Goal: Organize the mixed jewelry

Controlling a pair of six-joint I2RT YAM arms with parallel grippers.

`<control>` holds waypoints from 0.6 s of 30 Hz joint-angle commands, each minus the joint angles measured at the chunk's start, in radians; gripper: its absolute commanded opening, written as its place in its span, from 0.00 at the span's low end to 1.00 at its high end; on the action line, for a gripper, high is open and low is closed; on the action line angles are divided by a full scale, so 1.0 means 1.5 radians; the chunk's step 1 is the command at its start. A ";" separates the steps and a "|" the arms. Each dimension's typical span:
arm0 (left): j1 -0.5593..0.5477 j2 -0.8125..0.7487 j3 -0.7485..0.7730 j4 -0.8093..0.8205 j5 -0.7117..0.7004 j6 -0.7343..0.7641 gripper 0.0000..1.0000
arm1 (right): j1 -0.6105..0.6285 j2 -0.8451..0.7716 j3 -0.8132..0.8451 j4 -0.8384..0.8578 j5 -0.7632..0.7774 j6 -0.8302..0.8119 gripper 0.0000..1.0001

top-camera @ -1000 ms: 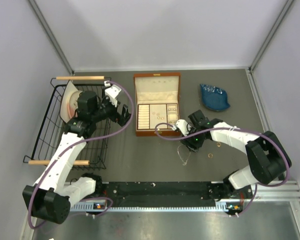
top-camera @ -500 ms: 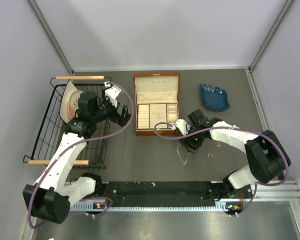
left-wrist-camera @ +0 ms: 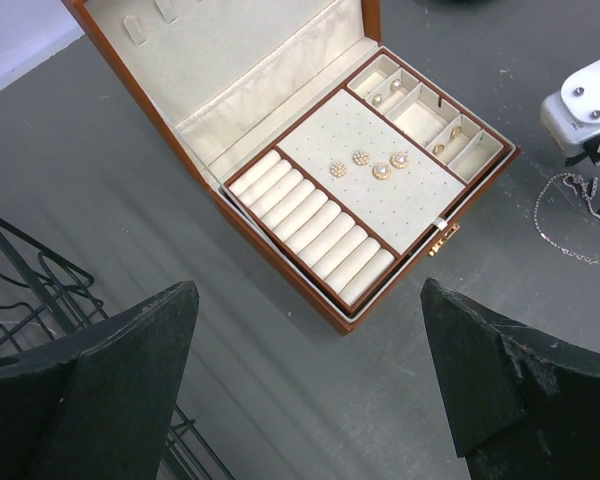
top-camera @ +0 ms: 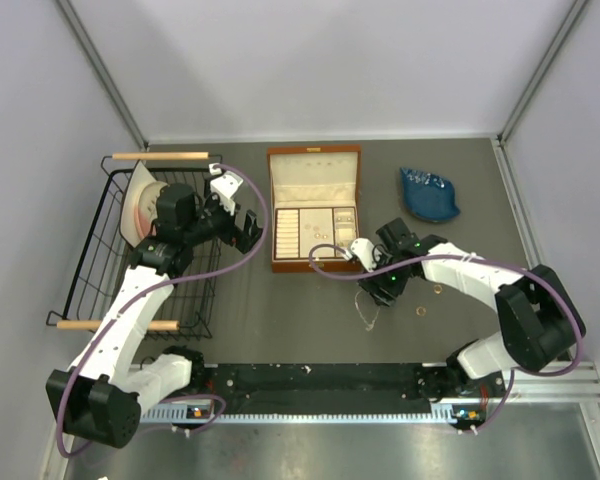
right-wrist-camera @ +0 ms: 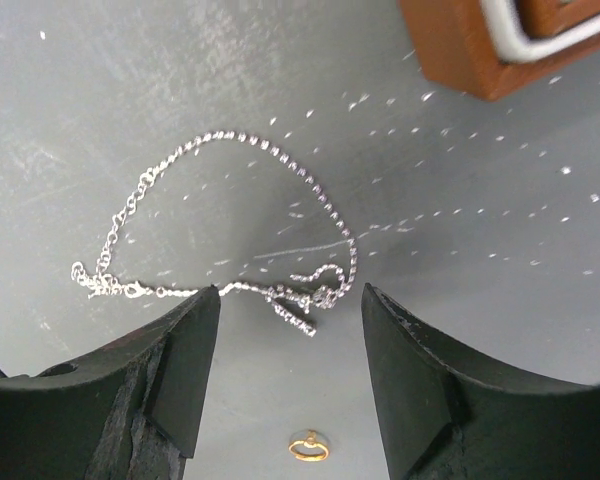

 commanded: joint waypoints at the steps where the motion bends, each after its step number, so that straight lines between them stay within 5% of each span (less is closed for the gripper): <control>1: -0.003 -0.010 -0.001 0.032 0.000 0.008 0.99 | 0.008 0.002 0.040 0.012 0.010 0.019 0.59; 18: -0.003 -0.015 -0.007 0.036 -0.002 0.013 0.99 | 0.007 0.048 0.018 0.059 0.085 0.032 0.50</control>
